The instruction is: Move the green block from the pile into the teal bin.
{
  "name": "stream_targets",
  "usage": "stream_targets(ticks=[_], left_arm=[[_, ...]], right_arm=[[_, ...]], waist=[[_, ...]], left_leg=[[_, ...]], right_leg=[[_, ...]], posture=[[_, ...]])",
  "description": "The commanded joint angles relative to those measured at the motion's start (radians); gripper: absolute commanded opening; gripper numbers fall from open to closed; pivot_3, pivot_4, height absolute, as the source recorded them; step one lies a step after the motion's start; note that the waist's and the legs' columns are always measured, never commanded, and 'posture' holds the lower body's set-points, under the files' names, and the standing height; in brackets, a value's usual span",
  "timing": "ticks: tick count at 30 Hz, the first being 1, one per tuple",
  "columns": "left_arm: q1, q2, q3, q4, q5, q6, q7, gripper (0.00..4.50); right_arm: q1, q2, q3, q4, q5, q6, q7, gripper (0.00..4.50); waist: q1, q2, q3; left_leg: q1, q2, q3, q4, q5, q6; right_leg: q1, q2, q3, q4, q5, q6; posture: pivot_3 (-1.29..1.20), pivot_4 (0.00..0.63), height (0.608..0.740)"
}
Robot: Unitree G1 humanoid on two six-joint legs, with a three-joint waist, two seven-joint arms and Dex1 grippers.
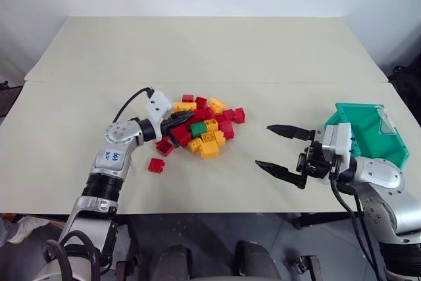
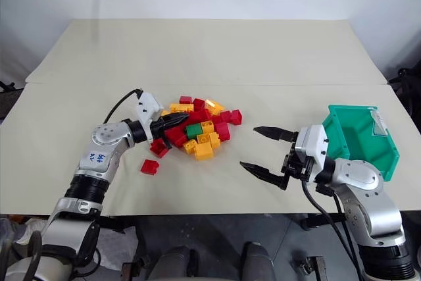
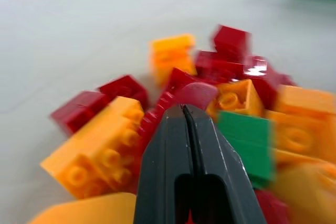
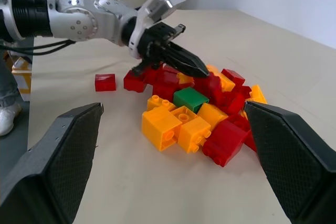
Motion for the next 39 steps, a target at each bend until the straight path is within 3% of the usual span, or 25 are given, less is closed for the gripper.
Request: stream_targets(ticks=[1, 6, 10, 15, 21, 24, 32, 39], left_arm=[[0.014, 0.024, 0.021, 0.008, 0.014, -0.013, -0.008, 0.03], [0.113, 0.063, 0.030, -0.157, -0.095, -0.051, -0.211, 0.03], [0.172, 0.129, -0.026, -0.262, -0.080, 0.013, -0.323, 0.03], [0.199, 0.156, -0.044, -0.356, -0.087, 0.079, -0.353, 0.03], [0.135, 0.105, 0.023, -0.378, -0.128, 0.179, -0.243, 0.03], [0.104, 0.124, -0.006, -0.364, -0.078, 0.201, -0.227, 0.63], [0.005, 0.112, -0.107, -0.241, 0.049, 0.166, -0.216, 3.07], [-0.090, 0.081, -0.161, -0.120, 0.129, 0.199, -0.195, 3.07]], right_arm=[[0.014, 0.009, -0.009, -0.054, 0.006, -0.010, -0.017, 4.50], [0.030, 0.021, -0.003, -0.070, -0.001, -0.011, -0.032, 4.50], [0.034, 0.018, -0.004, -0.074, 0.003, -0.008, -0.032, 4.50], [0.036, 0.016, -0.005, -0.077, 0.006, -0.004, -0.032, 4.50], [0.056, 0.010, -0.017, -0.099, 0.019, 0.011, -0.039, 4.50], [0.061, 0.004, -0.023, -0.105, 0.024, 0.020, -0.040, 4.50], [0.040, -0.002, -0.027, -0.090, 0.018, 0.024, -0.041, 4.50], [0.038, 0.005, -0.028, -0.095, 0.013, 0.022, -0.052, 4.50]], waist=[[-0.001, 0.000, 0.000], [-0.001, 0.000, 0.000], [0.002, 0.000, 0.000], [0.001, 0.000, 0.000], [0.002, 0.000, 0.000], [0.001, 0.000, 0.000], [0.001, 0.000, 0.000], [0.003, 0.000, 0.000]], left_leg=[[0.000, 0.000, 0.000, 0.000, 0.000, 0.000], [0.000, 0.000, 0.000, 0.000, 0.000, 0.000], [-0.001, 0.000, 0.000, 0.002, 0.000, 0.000], [-0.001, 0.000, 0.000, 0.004, 0.000, 0.000], [-0.001, 0.000, -0.001, 0.004, 0.000, 0.001], [-0.001, 0.000, -0.001, 0.004, 0.000, 0.001], [-0.001, 0.000, -0.001, 0.004, 0.000, 0.001], [-0.002, 0.000, 0.000, 0.005, 0.000, 0.001]], right_leg=[[0.000, 0.000, 0.000, 0.000, 0.000, 0.000], [0.000, 0.000, 0.000, 0.000, 0.000, 0.000], [0.000, 0.000, 0.000, 0.000, 0.000, 0.000], [0.001, 0.000, 0.000, 0.001, 0.000, 0.000], [0.001, 0.000, 0.000, 0.002, 0.000, 0.000], [0.001, 0.000, 0.000, 0.002, 0.000, 0.000], [0.001, 0.000, 0.000, 0.002, 0.000, 0.000], [0.001, 0.000, 0.000, 0.001, 0.000, 0.000]], posture=[[0.00, 0.150, 0.740], [0.00, 0.150, 0.740], [0.00, 0.150, 0.740], [0.00, 0.150, 0.740], [0.00, 0.150, 0.740], [0.00, 0.150, 0.740], [0.00, 0.150, 0.740], [0.00, 0.150, 0.740]])
